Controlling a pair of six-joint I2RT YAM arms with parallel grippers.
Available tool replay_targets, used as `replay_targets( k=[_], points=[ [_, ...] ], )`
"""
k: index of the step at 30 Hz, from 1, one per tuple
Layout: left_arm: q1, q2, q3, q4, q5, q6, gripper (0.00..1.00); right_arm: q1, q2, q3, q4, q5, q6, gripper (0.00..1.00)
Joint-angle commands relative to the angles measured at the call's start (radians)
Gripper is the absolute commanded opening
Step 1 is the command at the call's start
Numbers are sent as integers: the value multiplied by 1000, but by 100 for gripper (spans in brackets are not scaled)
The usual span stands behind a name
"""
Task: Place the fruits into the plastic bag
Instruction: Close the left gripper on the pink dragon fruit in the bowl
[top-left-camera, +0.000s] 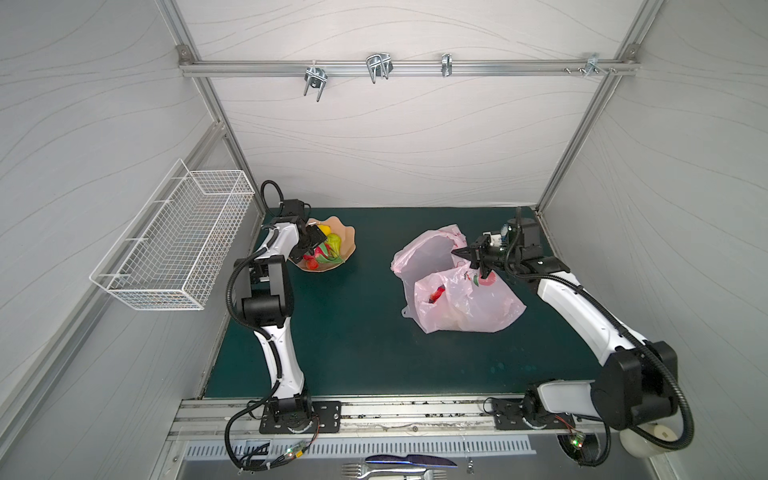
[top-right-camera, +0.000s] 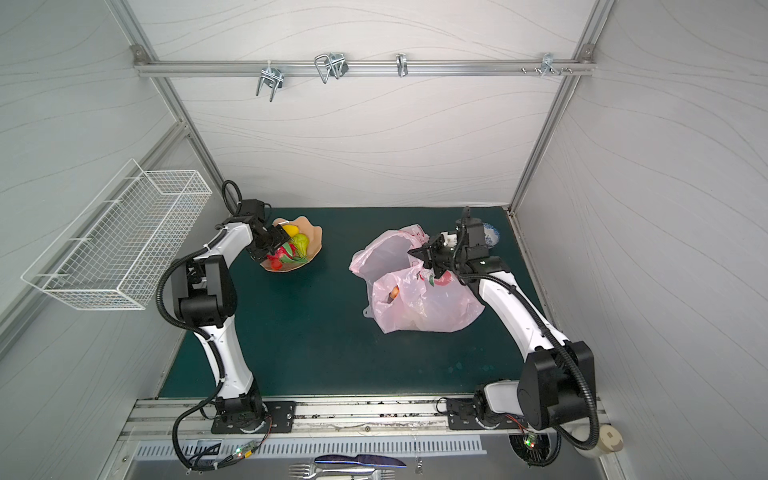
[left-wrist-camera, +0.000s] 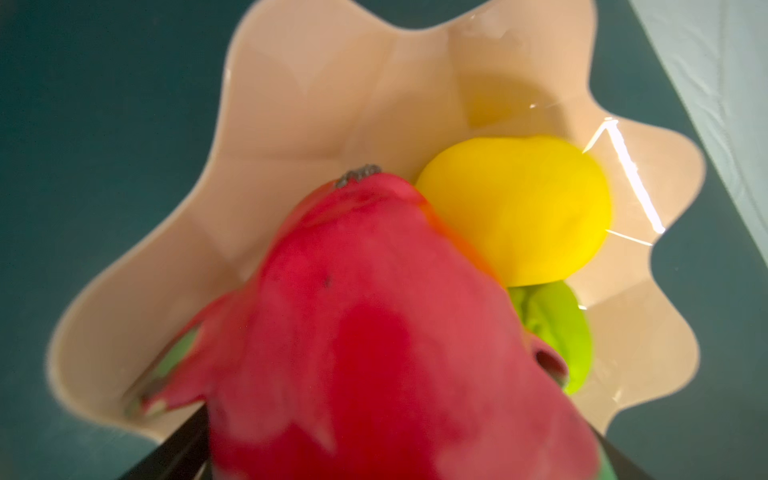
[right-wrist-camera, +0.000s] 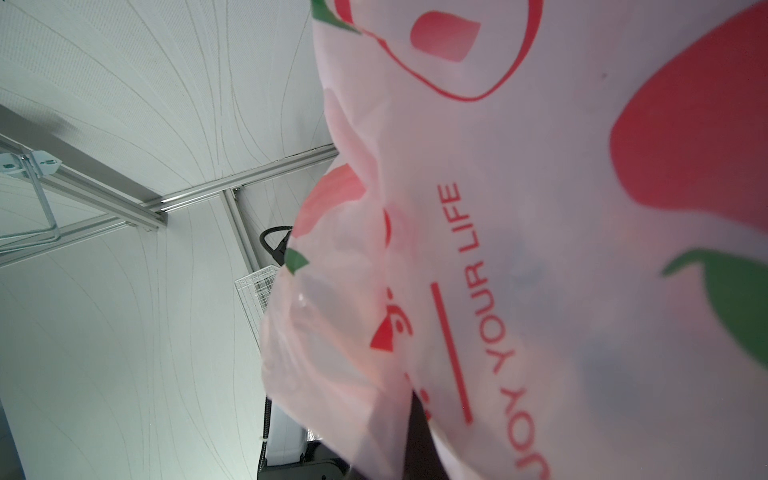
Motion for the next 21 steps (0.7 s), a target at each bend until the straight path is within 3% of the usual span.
replay_targets(
  k=[1, 21],
  points=[
    [7, -88, 16, 35, 7, 19, 27, 5, -22, 9, -2, 7, -2, 0],
    [5, -189, 2, 100, 82, 48, 23, 5, -37, 5, -6, -5, -7, 0]
  ],
)
